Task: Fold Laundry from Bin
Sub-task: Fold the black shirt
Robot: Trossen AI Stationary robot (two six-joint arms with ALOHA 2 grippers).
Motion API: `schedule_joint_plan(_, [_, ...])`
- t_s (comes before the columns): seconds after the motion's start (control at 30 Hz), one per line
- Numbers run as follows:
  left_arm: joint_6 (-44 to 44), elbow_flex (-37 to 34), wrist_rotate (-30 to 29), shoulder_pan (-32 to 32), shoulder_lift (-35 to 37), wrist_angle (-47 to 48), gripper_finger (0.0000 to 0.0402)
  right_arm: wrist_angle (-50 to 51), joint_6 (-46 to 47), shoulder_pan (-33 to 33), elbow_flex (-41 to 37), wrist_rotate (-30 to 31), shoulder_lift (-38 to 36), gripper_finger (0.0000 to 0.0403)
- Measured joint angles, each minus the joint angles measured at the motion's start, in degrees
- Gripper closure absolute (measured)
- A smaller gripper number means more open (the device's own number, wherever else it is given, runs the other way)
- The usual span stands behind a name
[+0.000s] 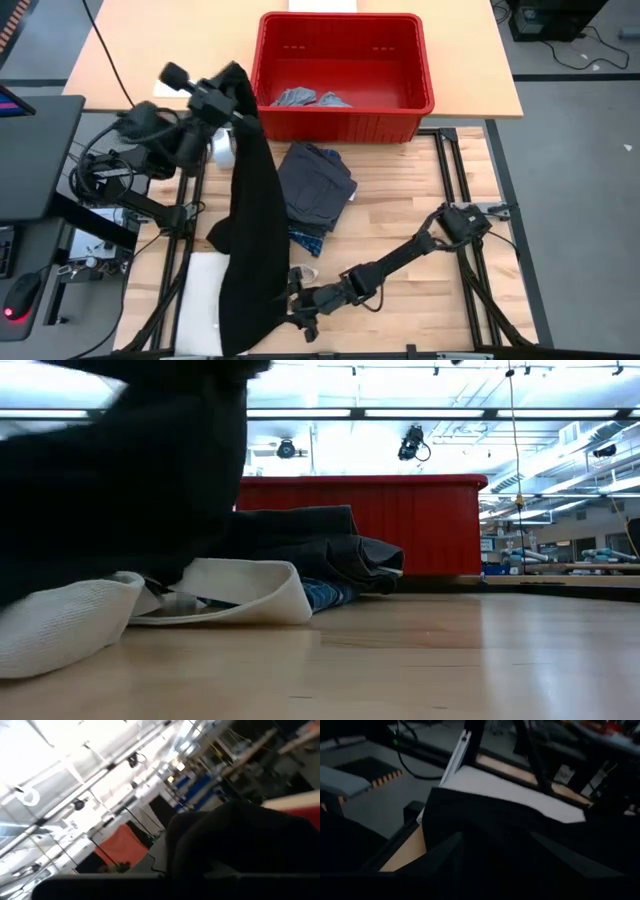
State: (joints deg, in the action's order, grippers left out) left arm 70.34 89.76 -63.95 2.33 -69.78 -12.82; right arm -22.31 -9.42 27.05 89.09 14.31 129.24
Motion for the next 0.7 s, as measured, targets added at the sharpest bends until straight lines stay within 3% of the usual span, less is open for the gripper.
schedule_joint_plan(0.17, [-12.06, -0.02, 6.03, -1.55, -0.03, 13.76, 0.0373, 16.99, 4.00, -0.37, 13.47, 2.44, 6.07, 0.0171])
schedule_joint_plan(0.33, [-14.10, -0.07, 8.80, -1.97, -1.25, 15.13, 0.0373, 26.35, -0.09, -1.57, 23.94, 2.83, 12.14, 0.0171])
schedule_joint_plan(0.53, [-12.12, -0.04, 8.78, -1.97, -1.65, 14.95, 0.0373, 25.74, -8.40, -1.73, 26.69, 2.34, 15.13, 0.0180])
schedule_joint_plan(0.7, [-12.11, -0.04, 8.78, -1.97, -1.64, 14.94, 0.0372, 26.55, -8.81, -1.90, 26.52, 4.22, 15.09, 0.0251])
